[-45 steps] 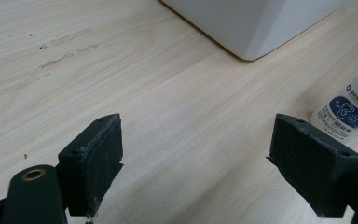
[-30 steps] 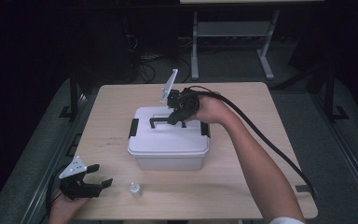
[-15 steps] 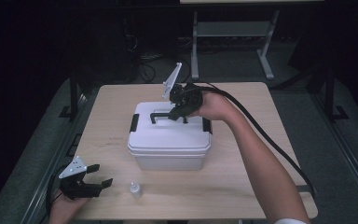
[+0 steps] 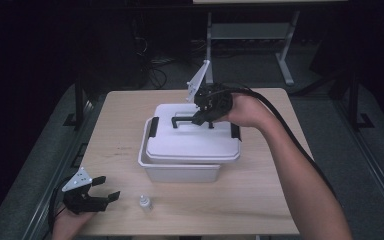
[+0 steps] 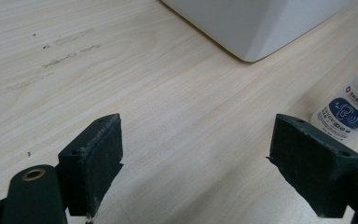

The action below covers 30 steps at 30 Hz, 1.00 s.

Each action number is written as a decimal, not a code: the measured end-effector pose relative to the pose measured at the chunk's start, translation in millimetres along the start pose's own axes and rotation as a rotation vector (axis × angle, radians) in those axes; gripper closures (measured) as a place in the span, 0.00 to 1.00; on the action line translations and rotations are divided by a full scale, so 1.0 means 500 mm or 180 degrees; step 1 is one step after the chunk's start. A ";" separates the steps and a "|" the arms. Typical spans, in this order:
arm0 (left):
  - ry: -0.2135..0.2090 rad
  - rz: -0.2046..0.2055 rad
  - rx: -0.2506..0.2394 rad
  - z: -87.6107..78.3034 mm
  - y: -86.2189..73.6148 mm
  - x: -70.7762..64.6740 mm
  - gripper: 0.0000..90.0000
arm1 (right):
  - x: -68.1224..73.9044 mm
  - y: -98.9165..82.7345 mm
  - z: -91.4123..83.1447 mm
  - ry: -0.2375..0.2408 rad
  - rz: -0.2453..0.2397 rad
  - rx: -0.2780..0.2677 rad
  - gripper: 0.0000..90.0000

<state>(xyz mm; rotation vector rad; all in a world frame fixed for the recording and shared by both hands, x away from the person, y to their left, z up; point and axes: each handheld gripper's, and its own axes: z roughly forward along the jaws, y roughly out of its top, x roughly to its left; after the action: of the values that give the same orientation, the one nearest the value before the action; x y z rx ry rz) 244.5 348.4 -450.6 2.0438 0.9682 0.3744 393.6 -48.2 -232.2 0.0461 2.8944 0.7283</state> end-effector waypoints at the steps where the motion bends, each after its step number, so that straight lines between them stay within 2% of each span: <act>1: 0.0000 0.0000 0.0000 0.000 0.000 0.000 0.19 | 0.003 -0.004 -0.008 -0.0017 0.0007 0.0022 0.94; 3: 0.0000 -0.0001 -0.0001 0.001 0.000 -0.001 0.19 | 0.004 -0.006 -0.012 -0.0024 0.0011 0.0025 0.94; 4: -0.0001 0.0002 0.0001 0.001 0.001 -0.002 0.19 | 0.008 -0.019 -0.024 -0.0041 0.0044 -0.0003 0.94; 17: -0.0011 0.0038 0.0051 0.011 0.006 -0.005 0.19 | 0.029 -0.103 -0.074 -0.0154 0.0227 0.0037 0.94; 23: -0.0008 0.0045 0.0057 0.013 0.007 -0.004 0.19 | 0.035 -0.126 -0.092 -0.0191 0.0262 0.0006 0.94; 24: -0.0007 0.0037 0.0052 0.013 0.007 -0.004 0.19 | 0.039 -0.138 -0.101 -0.0214 0.0305 0.0013 0.94; 30: -0.0001 0.0034 0.0049 0.013 0.008 -0.004 0.19 | 0.048 -0.159 -0.115 -0.0242 0.0375 0.0027 0.94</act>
<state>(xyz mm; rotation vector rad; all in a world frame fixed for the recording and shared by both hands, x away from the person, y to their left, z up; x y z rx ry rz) 248.8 341.7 -451.5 2.0634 0.9632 0.3731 361.3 -143.4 -223.0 0.2418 2.8416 0.7168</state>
